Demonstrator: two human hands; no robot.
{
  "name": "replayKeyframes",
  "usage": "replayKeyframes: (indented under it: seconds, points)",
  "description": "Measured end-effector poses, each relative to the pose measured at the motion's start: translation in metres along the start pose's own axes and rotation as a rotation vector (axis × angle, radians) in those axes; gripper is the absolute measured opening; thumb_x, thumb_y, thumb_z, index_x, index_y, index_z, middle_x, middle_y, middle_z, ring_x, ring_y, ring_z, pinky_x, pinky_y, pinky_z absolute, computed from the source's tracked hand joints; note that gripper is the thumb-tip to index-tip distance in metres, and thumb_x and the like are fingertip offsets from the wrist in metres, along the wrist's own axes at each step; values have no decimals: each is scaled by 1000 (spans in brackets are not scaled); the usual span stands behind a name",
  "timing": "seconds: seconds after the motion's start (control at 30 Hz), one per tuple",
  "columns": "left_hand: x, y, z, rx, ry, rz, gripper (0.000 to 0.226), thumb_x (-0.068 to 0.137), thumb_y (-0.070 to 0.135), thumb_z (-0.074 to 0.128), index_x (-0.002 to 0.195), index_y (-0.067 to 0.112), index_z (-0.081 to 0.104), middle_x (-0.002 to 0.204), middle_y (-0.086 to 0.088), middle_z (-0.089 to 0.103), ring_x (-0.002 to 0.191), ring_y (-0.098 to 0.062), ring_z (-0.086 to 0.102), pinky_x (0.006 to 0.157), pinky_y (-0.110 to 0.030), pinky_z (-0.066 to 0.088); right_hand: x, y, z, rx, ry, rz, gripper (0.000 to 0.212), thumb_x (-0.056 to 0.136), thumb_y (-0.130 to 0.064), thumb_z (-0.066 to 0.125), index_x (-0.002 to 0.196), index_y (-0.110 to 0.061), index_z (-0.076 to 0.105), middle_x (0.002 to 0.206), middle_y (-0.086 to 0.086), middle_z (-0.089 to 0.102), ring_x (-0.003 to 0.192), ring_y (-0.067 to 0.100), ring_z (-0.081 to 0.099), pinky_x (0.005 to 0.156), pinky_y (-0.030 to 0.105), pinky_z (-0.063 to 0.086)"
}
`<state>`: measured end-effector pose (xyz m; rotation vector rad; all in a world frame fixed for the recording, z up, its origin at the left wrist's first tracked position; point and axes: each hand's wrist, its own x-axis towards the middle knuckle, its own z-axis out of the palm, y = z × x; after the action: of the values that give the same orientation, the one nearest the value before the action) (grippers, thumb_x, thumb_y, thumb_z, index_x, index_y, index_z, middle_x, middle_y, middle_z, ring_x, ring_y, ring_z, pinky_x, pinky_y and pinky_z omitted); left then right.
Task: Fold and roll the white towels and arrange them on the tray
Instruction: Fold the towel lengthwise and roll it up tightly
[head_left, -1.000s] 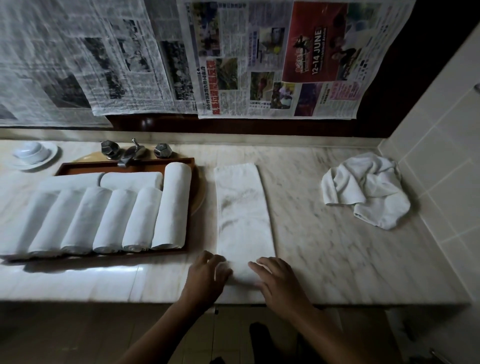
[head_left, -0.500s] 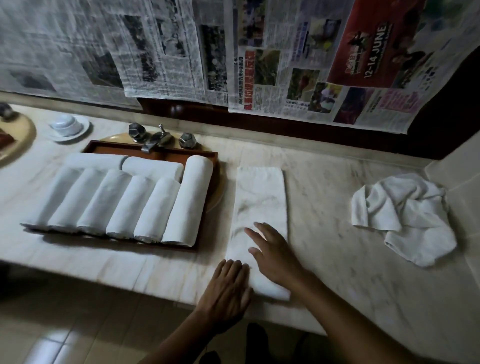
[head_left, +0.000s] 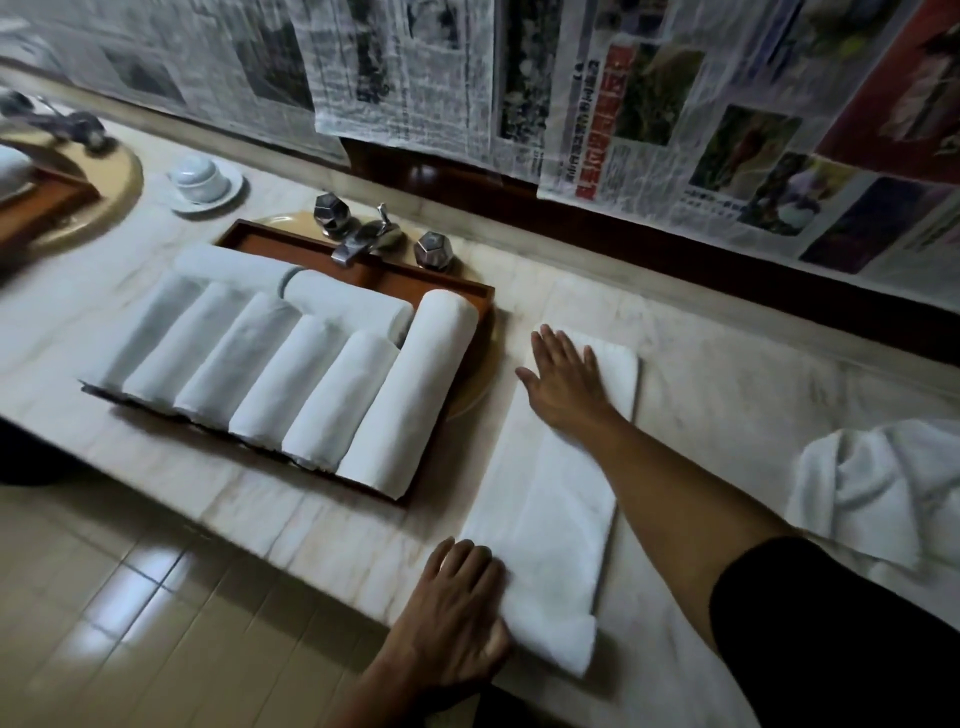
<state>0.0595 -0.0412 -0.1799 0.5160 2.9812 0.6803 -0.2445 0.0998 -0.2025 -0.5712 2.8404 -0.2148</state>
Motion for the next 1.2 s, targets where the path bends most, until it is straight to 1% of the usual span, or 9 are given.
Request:
replayKeyframes:
  seconds: [0.13,0.33,0.43,0.6,0.73,0.87,1.0,1.13,1.2]
  points:
    - [2,0,0,49,-25,-33,32,88,45,51,106,19,57,102,-1,49,98,-26,50,99,-45,39,11,-4,-5,17,-13,11,67,107,-58,23,165,-27,10,173,-2,-1,159,23,-3,126,53,-2]
    - [2,2,-4,32,-39,-43,36,88,46,50,111,20,57,106,0,51,104,-26,53,95,-47,40,-102,-13,26,118,253,-6,59,102,-52,35,153,-26,46,164,13,33,153,37,24,121,60,18]
    - [1,2,-4,26,-21,-39,36,88,46,51,112,20,57,106,0,51,104,-25,53,94,-46,39,-115,9,40,74,200,128,62,100,-56,35,155,-28,43,165,14,31,154,36,22,119,64,16]
    - [0,4,0,45,-21,-50,38,89,48,49,113,21,57,107,1,51,106,-25,53,95,-46,38,-41,67,17,75,130,286,71,101,-56,30,159,-15,34,168,13,25,156,29,19,121,66,11]
    - [2,5,-1,70,-22,-61,39,89,49,47,114,21,57,108,1,52,107,-25,53,95,-47,38,-3,94,-9,112,63,347,68,107,-51,31,162,-13,21,171,9,13,157,24,9,125,59,5]
    - [1,4,1,81,-20,-71,39,89,49,48,115,21,56,109,1,50,105,-23,51,94,-45,38,-37,84,-14,238,130,328,63,108,-41,40,162,-14,22,170,13,18,156,31,14,125,51,10]
    - [3,5,1,84,-12,-74,40,88,49,48,115,21,56,108,2,50,106,-22,51,93,-44,37,-130,54,13,416,292,128,51,101,-25,58,147,-4,51,155,23,44,146,38,38,121,43,28]
    - [-1,2,0,101,-43,-92,41,91,52,44,116,22,55,109,3,49,109,-21,49,94,-44,36,-236,8,32,516,345,21,43,99,-38,52,132,-15,68,139,8,60,132,20,50,115,16,27]
    - [-2,1,1,97,-41,-105,41,91,53,44,116,22,56,109,2,50,108,-21,49,92,-44,37,-276,-14,39,538,354,-71,40,98,-38,53,127,-17,71,134,2,63,126,15,53,114,18,33]
